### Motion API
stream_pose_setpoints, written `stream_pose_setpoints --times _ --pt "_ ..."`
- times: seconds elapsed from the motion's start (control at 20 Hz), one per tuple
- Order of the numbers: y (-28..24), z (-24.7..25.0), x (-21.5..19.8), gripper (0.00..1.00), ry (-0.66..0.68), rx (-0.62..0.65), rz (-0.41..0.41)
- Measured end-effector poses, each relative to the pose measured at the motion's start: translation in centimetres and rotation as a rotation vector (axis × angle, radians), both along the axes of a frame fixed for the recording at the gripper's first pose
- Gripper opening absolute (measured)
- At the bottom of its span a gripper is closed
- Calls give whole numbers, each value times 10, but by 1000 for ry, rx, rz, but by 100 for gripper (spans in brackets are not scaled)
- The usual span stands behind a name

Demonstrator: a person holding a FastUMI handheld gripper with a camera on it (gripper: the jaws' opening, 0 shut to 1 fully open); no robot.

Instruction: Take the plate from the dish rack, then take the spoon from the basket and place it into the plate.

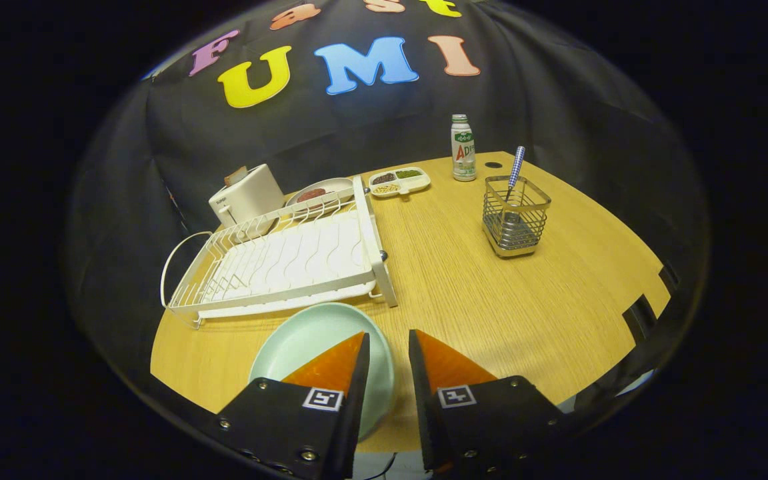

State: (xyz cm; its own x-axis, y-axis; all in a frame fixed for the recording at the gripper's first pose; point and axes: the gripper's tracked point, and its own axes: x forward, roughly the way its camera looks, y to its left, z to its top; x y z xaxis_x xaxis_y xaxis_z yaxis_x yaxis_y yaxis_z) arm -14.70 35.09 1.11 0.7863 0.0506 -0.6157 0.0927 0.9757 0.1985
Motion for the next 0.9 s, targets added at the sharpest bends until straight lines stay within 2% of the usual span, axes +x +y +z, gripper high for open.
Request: stream_pose_setpoints --times 0.45,0.7,0.9 --pt "-6 17 6 37 -31 -11 -14" --pt "-40 48 26 37 -99 -18 -109" --pt "-85 74 60 37 -155 -54 -219"
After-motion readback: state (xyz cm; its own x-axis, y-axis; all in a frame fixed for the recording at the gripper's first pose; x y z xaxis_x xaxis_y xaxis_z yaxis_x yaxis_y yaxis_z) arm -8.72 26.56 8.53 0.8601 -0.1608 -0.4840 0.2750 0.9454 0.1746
